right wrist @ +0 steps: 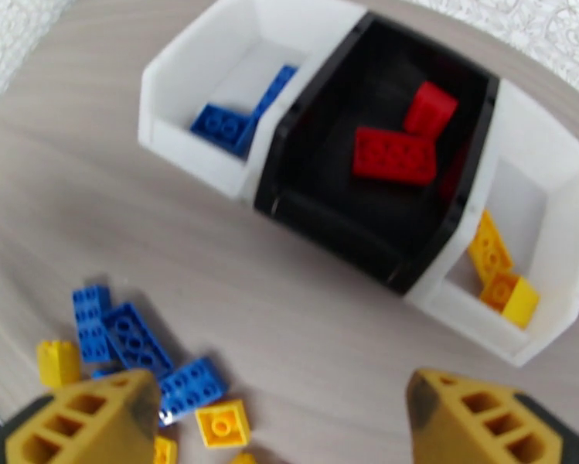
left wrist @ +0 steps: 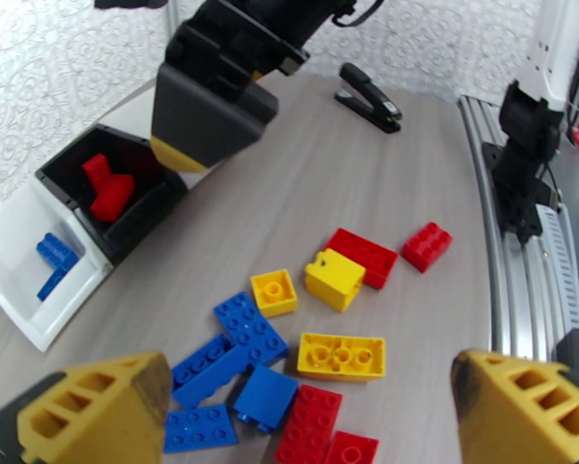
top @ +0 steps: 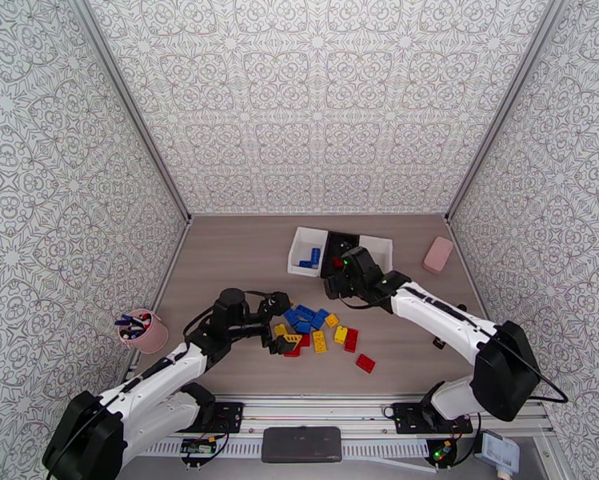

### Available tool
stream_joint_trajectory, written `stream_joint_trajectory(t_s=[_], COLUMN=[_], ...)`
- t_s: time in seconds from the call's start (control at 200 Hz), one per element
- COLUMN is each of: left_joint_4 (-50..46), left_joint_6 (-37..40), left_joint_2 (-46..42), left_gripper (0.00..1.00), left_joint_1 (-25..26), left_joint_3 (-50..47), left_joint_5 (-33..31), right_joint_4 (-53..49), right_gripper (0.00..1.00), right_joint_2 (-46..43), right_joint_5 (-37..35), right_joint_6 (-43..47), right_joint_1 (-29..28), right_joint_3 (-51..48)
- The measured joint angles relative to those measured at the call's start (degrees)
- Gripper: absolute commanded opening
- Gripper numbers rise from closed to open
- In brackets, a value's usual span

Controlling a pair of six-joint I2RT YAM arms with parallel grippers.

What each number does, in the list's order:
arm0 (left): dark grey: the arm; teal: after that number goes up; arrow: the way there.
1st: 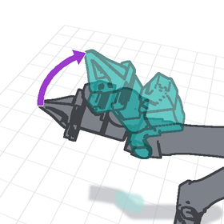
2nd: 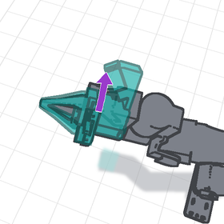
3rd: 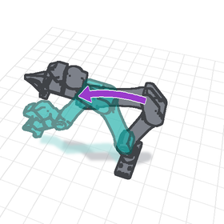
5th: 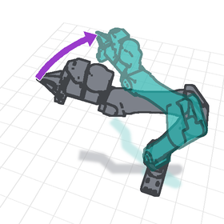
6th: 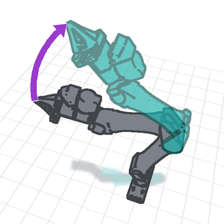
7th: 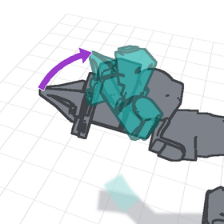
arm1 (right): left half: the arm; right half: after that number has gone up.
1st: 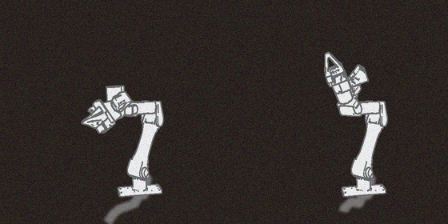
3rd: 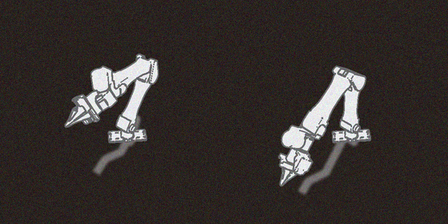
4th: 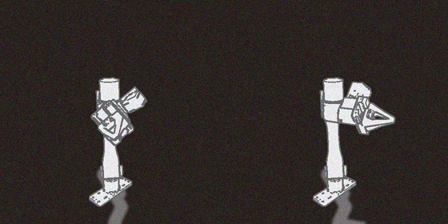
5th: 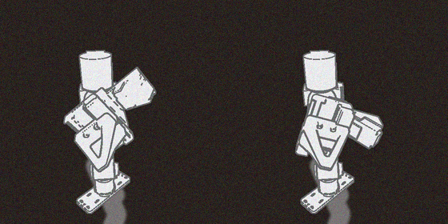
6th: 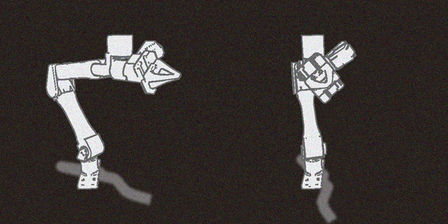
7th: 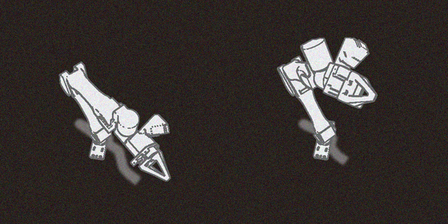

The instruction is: Sort the legos into containers by color

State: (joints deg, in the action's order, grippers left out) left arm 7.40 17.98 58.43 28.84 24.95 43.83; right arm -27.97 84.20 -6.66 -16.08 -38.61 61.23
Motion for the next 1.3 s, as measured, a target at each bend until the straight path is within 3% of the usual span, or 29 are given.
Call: stream_joint_trajectory(t_s=[0.295,0.585,0.97,1.3], left_joint_4=[-1.0,-1.0,-1.2,-1.2], left_joint_6=[0.7,0.7,0.7,0.7], left_joint_2=[0.3,0.2,0.1,0.1], left_gripper=[1.0,1.0,1.0,1.0], left_joint_1=[-0.5,-0.5,-0.5,-0.5], left_joint_3=[0.7,0.7,0.7,0.7], left_joint_5=[0.0,-0.2,-0.6,-0.6], right_joint_4=[-2.4,-2.5,-1.1,-2.1], right_gripper=[0.87,0.75,0.54,0.51], right_joint_2=[6.0,15.6,16.5,15.7], right_joint_5=[1.3,3.0,3.4,3.0], right_joint_6=[-0.6,-0.9,-1.0,-1.0], right_joint_1=[-6.2,-6.8,-6.8,-6.8], right_joint_3=[-1.4,-1.4,-0.7,-2.1])
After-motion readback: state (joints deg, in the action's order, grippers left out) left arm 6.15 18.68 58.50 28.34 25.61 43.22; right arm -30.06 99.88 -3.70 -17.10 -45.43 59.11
